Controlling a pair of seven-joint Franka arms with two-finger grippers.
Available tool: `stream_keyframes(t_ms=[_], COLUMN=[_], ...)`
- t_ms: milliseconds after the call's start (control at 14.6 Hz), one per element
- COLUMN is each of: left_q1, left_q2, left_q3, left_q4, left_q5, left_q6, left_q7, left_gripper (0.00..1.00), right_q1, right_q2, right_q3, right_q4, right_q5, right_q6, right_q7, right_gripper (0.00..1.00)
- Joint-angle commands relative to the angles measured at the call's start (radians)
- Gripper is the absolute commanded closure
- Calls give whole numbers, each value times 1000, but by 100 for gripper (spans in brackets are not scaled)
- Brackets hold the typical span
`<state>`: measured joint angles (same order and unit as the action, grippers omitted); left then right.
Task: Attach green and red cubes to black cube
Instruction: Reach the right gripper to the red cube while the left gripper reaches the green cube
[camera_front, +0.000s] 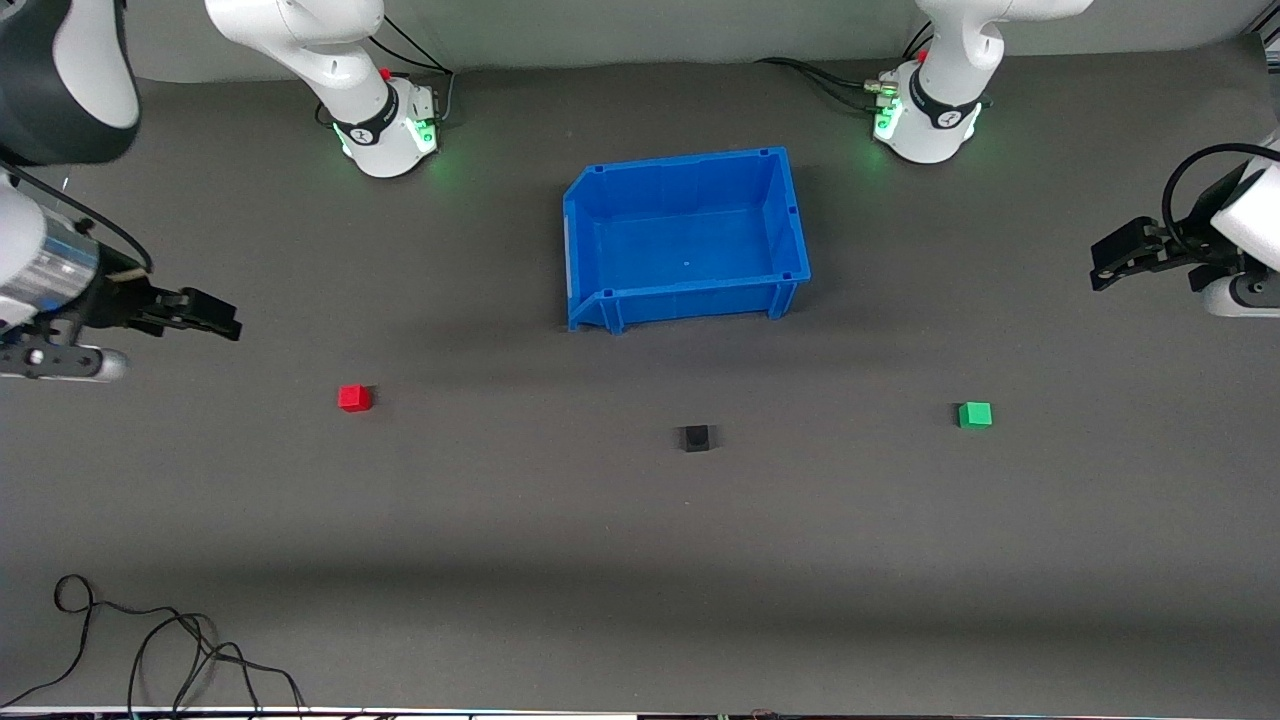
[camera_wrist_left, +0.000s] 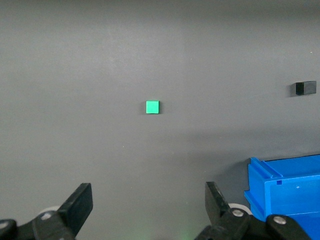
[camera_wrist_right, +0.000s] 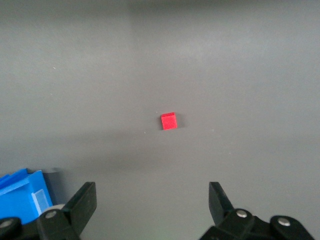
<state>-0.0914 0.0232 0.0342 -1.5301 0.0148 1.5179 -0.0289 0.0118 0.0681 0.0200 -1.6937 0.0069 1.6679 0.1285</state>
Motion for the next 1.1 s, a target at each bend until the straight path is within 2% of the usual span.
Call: stream_keyframes(t_ms=[0,274,480,754,1028], left_q1=[-13,-2,33,73,96], left_q2=[-6,29,52,52,82], left_q3=[4,6,13,13,13], left_q4=[4,-1,-59,-252,-457], left_q5=[-1,-12,-49,-108,-223], left_q6=[-30,-12,86,334,615], left_q7=[-121,-469,-780,-1060,-1158], left_gripper=[0,0,0,0,0], right_q1=[5,5,4,2,2], right_q2=[1,44,113,206,294], right_q3=[-5,-6,-8,-11,-12], right_q4=[-128,-299,-372,-417,-429], right_q5=[19,18,18,16,16], right_q6=[123,349,510,648,756], right_q7=[-20,-20,-20,-20,-20], right_gripper=[1,1,1,1,1])
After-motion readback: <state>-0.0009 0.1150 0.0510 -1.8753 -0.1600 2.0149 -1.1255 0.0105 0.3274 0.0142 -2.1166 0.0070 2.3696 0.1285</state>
